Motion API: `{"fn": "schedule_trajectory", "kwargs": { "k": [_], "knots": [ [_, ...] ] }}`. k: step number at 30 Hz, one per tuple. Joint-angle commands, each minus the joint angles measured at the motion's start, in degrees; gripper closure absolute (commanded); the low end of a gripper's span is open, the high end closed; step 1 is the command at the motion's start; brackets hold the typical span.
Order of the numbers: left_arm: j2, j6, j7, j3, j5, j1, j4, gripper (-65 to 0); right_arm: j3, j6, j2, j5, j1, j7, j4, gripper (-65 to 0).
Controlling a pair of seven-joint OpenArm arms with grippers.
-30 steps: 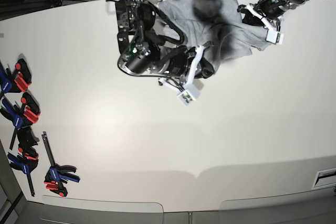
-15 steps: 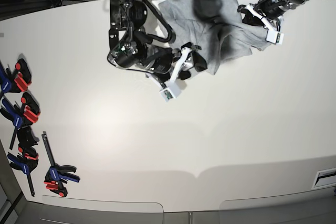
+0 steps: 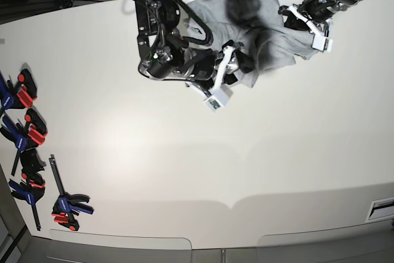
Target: Fold the T-shirt properly
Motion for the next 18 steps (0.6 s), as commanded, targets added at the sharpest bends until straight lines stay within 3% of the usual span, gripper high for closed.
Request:
{"fn": "schedule_trajectory", "kwargs": {
  "k": [1,6,11,15,18],
  "knots": [
    [-0.20,1.57,5.14,0.35,4.09,1.11,-0.61,0.0,-0.46,-0.20,-0.42,1.33,0.92,1.09,0.94,-26.3],
    [-0.20,1.57,5.14,0.35,4.09,1.11,-0.61,0.0,-1.73,-0.17,-0.42,1.60,0.92,1.07,0.94,0.0],
    [-0.20,1.57,5.11,0.35,4.09,1.11,-0.61,0.0,-4.22,-0.15,-0.42,4.50,0.94,0.28,0.94,0.0],
    [-0.20,1.57,5.09,0.35,4.55,1.11,-0.61,0.0,-8.31,1.01,-0.42,11.43,0.90,-3.89,0.96,0.0],
    [-0.24,1.57,5.11,0.11,4.72,1.09,-0.61,0.0,-12.22,1.46,-0.42,13.31,0.22,-5.44,0.96,0.0]
  ]
}}
